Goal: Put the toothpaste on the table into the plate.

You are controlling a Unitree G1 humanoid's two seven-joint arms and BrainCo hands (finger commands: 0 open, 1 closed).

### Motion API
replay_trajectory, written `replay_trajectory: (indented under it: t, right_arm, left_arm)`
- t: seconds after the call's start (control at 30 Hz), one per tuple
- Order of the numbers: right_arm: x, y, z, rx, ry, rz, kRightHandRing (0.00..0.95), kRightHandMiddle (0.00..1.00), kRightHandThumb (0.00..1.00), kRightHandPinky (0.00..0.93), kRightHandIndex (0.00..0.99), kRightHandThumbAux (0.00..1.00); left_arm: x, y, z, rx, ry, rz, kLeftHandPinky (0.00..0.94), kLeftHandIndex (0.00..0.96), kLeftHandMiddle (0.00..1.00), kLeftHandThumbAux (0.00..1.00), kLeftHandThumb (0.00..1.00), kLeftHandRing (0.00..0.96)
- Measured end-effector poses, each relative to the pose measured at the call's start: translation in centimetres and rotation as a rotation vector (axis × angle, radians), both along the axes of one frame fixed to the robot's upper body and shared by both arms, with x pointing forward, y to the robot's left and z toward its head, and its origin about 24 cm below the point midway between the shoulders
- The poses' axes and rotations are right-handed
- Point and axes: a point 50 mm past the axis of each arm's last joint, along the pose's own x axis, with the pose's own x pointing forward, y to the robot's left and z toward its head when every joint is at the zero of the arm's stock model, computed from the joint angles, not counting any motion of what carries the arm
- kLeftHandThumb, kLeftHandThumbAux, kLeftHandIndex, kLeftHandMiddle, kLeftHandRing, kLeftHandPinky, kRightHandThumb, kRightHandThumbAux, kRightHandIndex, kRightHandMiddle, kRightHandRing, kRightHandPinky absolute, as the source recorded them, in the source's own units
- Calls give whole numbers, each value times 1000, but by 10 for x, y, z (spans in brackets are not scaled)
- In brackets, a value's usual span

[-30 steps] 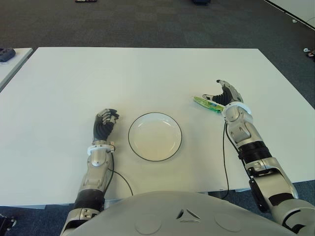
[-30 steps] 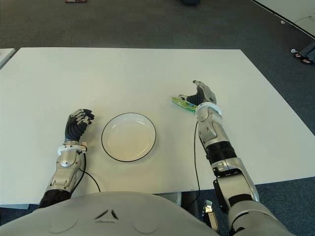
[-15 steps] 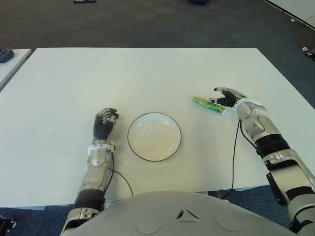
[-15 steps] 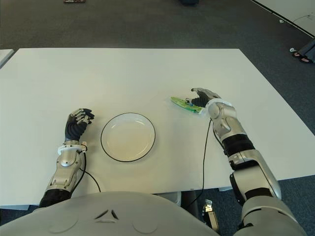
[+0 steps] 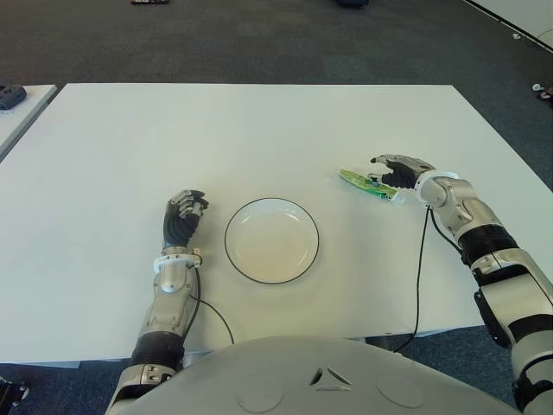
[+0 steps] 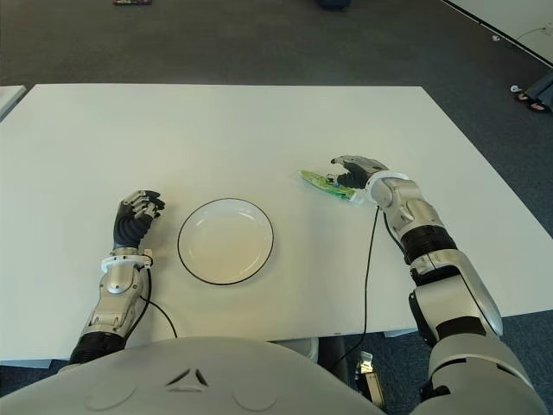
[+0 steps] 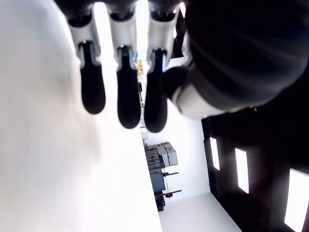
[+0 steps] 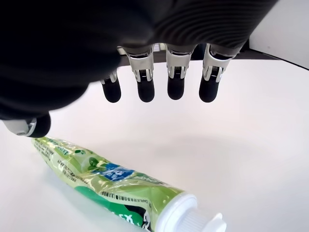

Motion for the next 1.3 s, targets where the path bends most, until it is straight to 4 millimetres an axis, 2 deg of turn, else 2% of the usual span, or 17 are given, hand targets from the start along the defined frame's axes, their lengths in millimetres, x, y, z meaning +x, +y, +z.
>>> replay_trajectory:
  t: [0.7, 1.3]
  right_arm:
    - [4, -9, -13, -48, -7, 35, 0, 0, 451, 0, 0, 162]
    - [-2, 4, -34, -71, 41, 102, 0, 0, 475, 0, 0, 175]
  left_arm:
    - [-7, 3, 2, 16, -4, 7, 486, 426, 520, 720, 706, 506]
    - [-13, 10, 2, 9, 3, 39, 486, 427, 520, 720, 707, 506]
